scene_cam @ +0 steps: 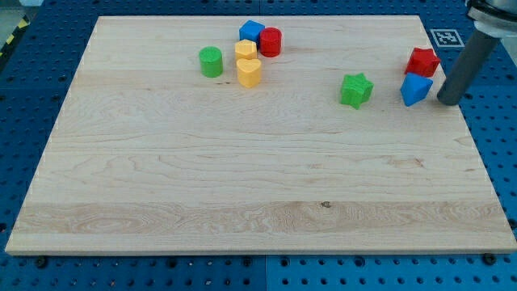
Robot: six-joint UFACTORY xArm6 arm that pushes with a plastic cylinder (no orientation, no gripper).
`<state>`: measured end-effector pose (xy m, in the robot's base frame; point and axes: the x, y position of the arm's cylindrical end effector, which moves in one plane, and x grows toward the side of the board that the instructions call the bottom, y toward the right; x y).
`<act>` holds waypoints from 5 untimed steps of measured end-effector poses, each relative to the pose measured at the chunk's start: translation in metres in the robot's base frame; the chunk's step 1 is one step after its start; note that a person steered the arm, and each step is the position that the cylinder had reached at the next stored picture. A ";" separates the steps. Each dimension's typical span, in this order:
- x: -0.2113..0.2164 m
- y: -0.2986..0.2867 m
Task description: Slide the blue triangle towards the top right
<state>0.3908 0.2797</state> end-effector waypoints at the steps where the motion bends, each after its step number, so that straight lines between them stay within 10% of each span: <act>1: -0.009 -0.005; 5: 0.007 -0.001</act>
<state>0.3976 0.2786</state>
